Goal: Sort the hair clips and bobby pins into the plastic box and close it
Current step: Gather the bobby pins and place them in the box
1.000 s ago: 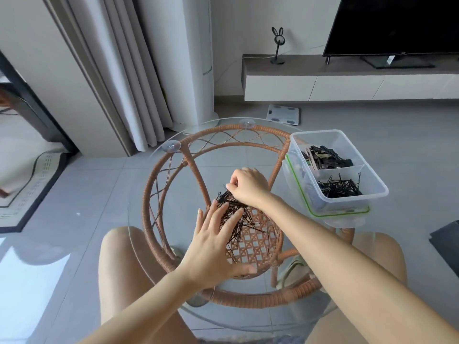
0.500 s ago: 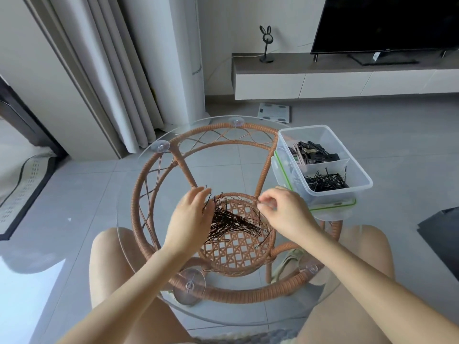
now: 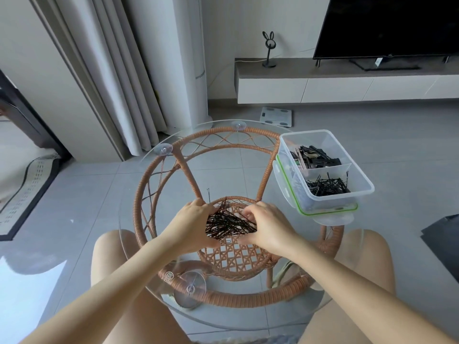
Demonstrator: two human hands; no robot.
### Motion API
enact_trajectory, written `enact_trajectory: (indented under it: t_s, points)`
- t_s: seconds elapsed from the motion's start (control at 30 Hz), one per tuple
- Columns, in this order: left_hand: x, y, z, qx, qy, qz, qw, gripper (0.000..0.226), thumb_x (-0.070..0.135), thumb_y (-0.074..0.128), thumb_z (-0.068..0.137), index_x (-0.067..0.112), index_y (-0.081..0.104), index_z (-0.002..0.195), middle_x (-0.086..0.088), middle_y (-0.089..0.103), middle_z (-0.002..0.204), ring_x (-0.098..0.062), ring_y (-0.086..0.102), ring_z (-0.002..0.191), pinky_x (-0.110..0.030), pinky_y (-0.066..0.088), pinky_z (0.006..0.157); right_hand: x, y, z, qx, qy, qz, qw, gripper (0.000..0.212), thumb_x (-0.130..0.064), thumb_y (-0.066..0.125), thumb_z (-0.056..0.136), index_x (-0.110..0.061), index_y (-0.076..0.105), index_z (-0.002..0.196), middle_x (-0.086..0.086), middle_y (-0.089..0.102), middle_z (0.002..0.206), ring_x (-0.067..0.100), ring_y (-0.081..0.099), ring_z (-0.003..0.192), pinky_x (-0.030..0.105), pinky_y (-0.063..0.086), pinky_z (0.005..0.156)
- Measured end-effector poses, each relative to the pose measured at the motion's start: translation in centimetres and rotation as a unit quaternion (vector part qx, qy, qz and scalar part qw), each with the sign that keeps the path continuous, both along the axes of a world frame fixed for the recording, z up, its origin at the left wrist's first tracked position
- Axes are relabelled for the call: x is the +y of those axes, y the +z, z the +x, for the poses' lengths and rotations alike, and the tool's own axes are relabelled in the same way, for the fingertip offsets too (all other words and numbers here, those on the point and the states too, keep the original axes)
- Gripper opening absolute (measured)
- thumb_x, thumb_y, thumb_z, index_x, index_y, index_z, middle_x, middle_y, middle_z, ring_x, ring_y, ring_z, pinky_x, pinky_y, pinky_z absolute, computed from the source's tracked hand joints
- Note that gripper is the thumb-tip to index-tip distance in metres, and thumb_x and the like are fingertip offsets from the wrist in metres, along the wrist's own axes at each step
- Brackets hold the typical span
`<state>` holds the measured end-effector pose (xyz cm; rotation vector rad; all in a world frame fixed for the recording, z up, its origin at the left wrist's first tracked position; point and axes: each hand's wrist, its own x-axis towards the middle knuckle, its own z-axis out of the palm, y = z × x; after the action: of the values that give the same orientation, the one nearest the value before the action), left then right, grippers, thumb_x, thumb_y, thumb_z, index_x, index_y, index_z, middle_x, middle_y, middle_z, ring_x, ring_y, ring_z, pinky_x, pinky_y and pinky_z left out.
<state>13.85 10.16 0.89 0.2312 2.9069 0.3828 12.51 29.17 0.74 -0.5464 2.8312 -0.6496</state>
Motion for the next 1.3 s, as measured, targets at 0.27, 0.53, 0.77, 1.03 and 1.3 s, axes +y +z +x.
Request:
enact_trajectory:
  t_s: [0.27, 0.53, 0.77, 1.03, 1.3]
  points:
    - [0.3, 1.2, -1.0, 0.014, -0.033, 0.025, 0.999, 0.029, 0.032, 0.066, 0.081, 0.019, 0.067, 0.108, 0.0, 0.068, 0.098, -0.015, 0.062, 0.086, -0.02, 0.043, 0.069, -1.4, 0.2, -1.3, 0.024, 0.047, -0.04, 0.998, 0.024, -0.023, 0.066, 0.082, -0.011, 0.066, 0.102, 0.006, 0.068, 0.101, 0.021, 0.06, 0.094, 0.033, 0.049, 0.082]
    - [-2.0, 1.7, -1.1, 0.017, 0.039, 0.127, 0.991, 0.017, 0.028, 0.074, 0.074, 0.019, 0.076, 0.088, 0.002, 0.075, 0.081, 0.003, 0.059, 0.056, -0.005, 0.046, 0.053, 1.0, 0.6, -1.9, -0.029, -0.007, -0.16, 0.987, 0.019, -0.025, 0.069, 0.08, -0.012, 0.073, 0.093, -0.001, 0.073, 0.094, 0.004, 0.06, 0.08, 0.018, 0.04, 0.081]
    - [-2.1, 2.7, -1.6, 0.049, 0.079, 0.152, 0.984, 0.013, 0.026, 0.074, 0.074, 0.017, 0.077, 0.082, 0.001, 0.075, 0.074, 0.001, 0.061, 0.053, -0.005, 0.048, 0.05, 1.4, 1.8, -2.4, -0.002, -0.031, -0.188, 0.982, 0.013, -0.024, 0.07, 0.079, -0.014, 0.074, 0.087, -0.004, 0.072, 0.08, 0.007, 0.064, 0.073, 0.018, 0.047, 0.07]
    - [-1.8, 4.7, -2.7, 0.072, 0.096, 0.176, 0.977, 0.012, 0.027, 0.076, 0.072, 0.02, 0.077, 0.082, 0.021, 0.059, 0.048, 0.006, 0.059, 0.047, -0.004, 0.042, 0.043, 3.5, 5.4, -3.5, 0.042, -0.024, -0.222, 0.974, 0.011, -0.023, 0.072, 0.077, -0.019, 0.074, 0.087, -0.02, 0.065, 0.072, -0.004, 0.062, 0.073, 0.005, 0.045, 0.066]
    - [-0.2, 7.2, -4.2, 0.083, 0.092, 0.226, 0.966, 0.01, 0.026, 0.077, 0.07, 0.021, 0.077, 0.079, 0.026, 0.057, 0.043, 0.017, 0.055, 0.049, 0.002, 0.037, 0.044, 10.5, 10.3, -6.3, 0.114, -0.08, -0.225, 0.964, 0.003, -0.018, 0.073, 0.076, -0.021, 0.073, 0.077, -0.002, 0.072, 0.072, 0.008, 0.06, 0.064, 0.026, 0.047, 0.068]
